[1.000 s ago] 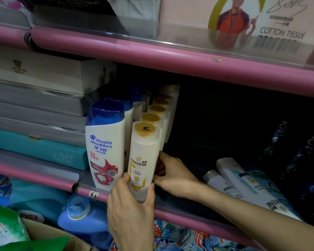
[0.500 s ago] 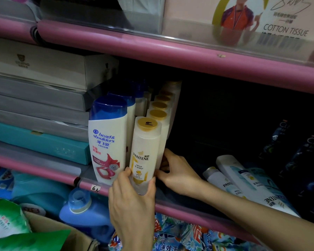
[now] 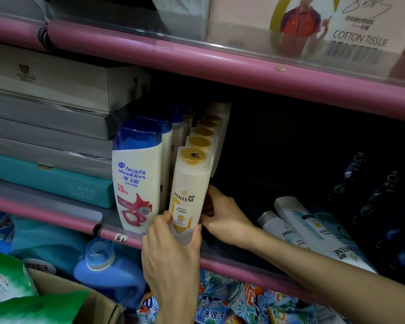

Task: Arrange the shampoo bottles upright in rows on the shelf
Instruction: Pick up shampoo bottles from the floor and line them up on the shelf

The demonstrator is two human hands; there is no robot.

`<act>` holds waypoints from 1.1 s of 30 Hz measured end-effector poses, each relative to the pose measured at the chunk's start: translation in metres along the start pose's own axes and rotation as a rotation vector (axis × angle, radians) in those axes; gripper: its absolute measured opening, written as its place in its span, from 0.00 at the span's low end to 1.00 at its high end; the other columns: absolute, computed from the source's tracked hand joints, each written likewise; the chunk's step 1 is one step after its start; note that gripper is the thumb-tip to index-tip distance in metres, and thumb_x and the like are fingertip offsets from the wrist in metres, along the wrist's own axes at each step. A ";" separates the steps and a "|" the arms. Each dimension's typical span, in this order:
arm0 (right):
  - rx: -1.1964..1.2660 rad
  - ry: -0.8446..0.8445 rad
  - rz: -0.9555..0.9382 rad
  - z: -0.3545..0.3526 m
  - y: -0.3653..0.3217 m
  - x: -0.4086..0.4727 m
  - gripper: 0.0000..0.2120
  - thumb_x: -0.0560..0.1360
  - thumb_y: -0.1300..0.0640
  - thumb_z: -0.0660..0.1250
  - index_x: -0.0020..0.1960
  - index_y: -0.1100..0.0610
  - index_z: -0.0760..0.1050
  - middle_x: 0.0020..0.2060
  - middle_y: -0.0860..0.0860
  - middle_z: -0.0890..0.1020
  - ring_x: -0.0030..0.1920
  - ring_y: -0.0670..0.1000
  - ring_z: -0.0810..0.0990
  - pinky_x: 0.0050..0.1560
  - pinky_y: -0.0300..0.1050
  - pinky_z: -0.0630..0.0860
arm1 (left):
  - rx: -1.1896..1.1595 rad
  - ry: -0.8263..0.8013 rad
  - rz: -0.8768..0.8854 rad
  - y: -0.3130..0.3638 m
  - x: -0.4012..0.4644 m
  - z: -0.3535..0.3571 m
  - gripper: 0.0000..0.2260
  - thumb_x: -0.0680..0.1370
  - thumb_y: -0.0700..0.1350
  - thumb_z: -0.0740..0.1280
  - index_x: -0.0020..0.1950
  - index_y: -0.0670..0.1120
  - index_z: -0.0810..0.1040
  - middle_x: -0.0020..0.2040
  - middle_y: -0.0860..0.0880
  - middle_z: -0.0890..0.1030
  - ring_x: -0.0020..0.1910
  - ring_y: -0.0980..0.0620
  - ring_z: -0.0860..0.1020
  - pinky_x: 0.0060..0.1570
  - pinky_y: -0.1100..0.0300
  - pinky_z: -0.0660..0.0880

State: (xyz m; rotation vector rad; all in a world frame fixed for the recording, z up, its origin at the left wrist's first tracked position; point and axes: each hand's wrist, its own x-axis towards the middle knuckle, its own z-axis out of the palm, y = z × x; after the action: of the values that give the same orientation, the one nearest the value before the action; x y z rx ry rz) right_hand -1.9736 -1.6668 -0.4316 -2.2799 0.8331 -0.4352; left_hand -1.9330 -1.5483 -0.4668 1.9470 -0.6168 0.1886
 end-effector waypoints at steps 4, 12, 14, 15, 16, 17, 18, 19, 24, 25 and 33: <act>-0.022 -0.041 0.035 -0.004 -0.003 -0.001 0.20 0.73 0.55 0.70 0.63 0.53 0.67 0.55 0.50 0.80 0.55 0.49 0.80 0.55 0.47 0.79 | 0.002 -0.006 0.009 -0.002 0.001 0.000 0.26 0.64 0.50 0.78 0.56 0.43 0.74 0.48 0.45 0.79 0.48 0.44 0.76 0.43 0.49 0.74; -0.658 -0.056 0.287 -0.092 0.014 -0.052 0.25 0.76 0.46 0.63 0.68 0.55 0.62 0.65 0.56 0.72 0.62 0.56 0.74 0.58 0.44 0.71 | -0.148 0.028 0.017 0.001 -0.024 -0.009 0.24 0.72 0.47 0.71 0.64 0.39 0.69 0.60 0.41 0.72 0.59 0.45 0.69 0.59 0.52 0.67; -0.830 -0.127 0.368 -0.099 0.021 -0.073 0.29 0.75 0.42 0.62 0.68 0.59 0.61 0.63 0.59 0.72 0.60 0.59 0.74 0.53 0.45 0.71 | -0.223 -0.049 0.048 0.012 -0.046 -0.010 0.19 0.75 0.46 0.68 0.63 0.42 0.70 0.59 0.45 0.70 0.57 0.51 0.69 0.58 0.59 0.65; -0.888 -0.161 0.389 -0.098 0.025 -0.081 0.31 0.75 0.40 0.62 0.67 0.60 0.61 0.62 0.59 0.73 0.60 0.60 0.75 0.51 0.46 0.71 | -0.259 -0.153 0.061 0.018 -0.058 -0.009 0.17 0.76 0.47 0.66 0.63 0.45 0.70 0.59 0.49 0.69 0.57 0.55 0.69 0.58 0.61 0.65; -0.913 -0.169 0.400 -0.095 0.028 -0.086 0.31 0.74 0.39 0.62 0.66 0.61 0.61 0.60 0.59 0.75 0.59 0.60 0.76 0.49 0.46 0.70 | -0.278 -0.287 0.071 0.023 -0.070 -0.008 0.15 0.77 0.49 0.64 0.62 0.49 0.70 0.58 0.53 0.69 0.56 0.59 0.69 0.58 0.64 0.65; -0.910 -0.163 0.408 -0.092 0.030 -0.090 0.31 0.74 0.39 0.62 0.65 0.61 0.63 0.59 0.59 0.76 0.58 0.59 0.76 0.47 0.45 0.69 | -0.281 -0.430 0.072 0.029 -0.083 -0.007 0.14 0.77 0.51 0.63 0.62 0.52 0.70 0.58 0.56 0.69 0.55 0.62 0.69 0.57 0.67 0.65; -0.887 -0.155 0.413 -0.090 0.031 -0.091 0.30 0.74 0.39 0.63 0.64 0.61 0.64 0.59 0.58 0.76 0.58 0.59 0.77 0.45 0.44 0.67 | -0.286 -0.572 0.056 0.035 -0.094 -0.004 0.15 0.78 0.53 0.62 0.63 0.53 0.70 0.58 0.58 0.70 0.54 0.65 0.70 0.56 0.71 0.66; -0.845 -0.155 0.423 -0.087 0.031 -0.091 0.29 0.73 0.40 0.63 0.63 0.61 0.65 0.58 0.58 0.77 0.57 0.58 0.77 0.45 0.43 0.66 | -0.318 -0.716 0.004 0.041 -0.103 -0.001 0.16 0.78 0.53 0.63 0.64 0.52 0.70 0.58 0.58 0.71 0.54 0.65 0.72 0.54 0.73 0.67; -0.442 -0.048 0.514 -0.077 0.034 -0.092 0.19 0.68 0.40 0.68 0.48 0.53 0.71 0.44 0.51 0.78 0.43 0.52 0.77 0.34 0.41 0.66 | -0.690 -1.099 -0.464 0.077 -0.126 0.006 0.15 0.77 0.47 0.65 0.63 0.53 0.71 0.56 0.53 0.79 0.54 0.58 0.78 0.59 0.59 0.75; -0.362 0.016 0.509 -0.076 0.032 -0.093 0.19 0.67 0.38 0.68 0.46 0.53 0.71 0.42 0.51 0.78 0.41 0.52 0.77 0.32 0.41 0.66 | -0.705 -1.080 -0.490 0.081 -0.126 0.005 0.15 0.74 0.47 0.66 0.61 0.54 0.71 0.55 0.54 0.80 0.54 0.57 0.79 0.59 0.55 0.75; 0.536 0.376 0.231 -0.064 0.007 -0.082 0.21 0.74 0.44 0.66 0.59 0.55 0.65 0.48 0.50 0.80 0.47 0.47 0.82 0.45 0.43 0.79 | -0.407 -0.671 -0.201 0.075 -0.077 -0.004 0.10 0.77 0.51 0.65 0.55 0.51 0.69 0.46 0.50 0.78 0.42 0.54 0.77 0.32 0.68 0.71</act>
State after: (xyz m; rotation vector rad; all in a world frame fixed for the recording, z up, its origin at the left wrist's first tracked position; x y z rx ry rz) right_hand -2.0696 -1.6463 -0.3962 -1.6112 1.0055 -0.8791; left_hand -2.0357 -1.5442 -0.4350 1.6353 -0.8049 -0.6937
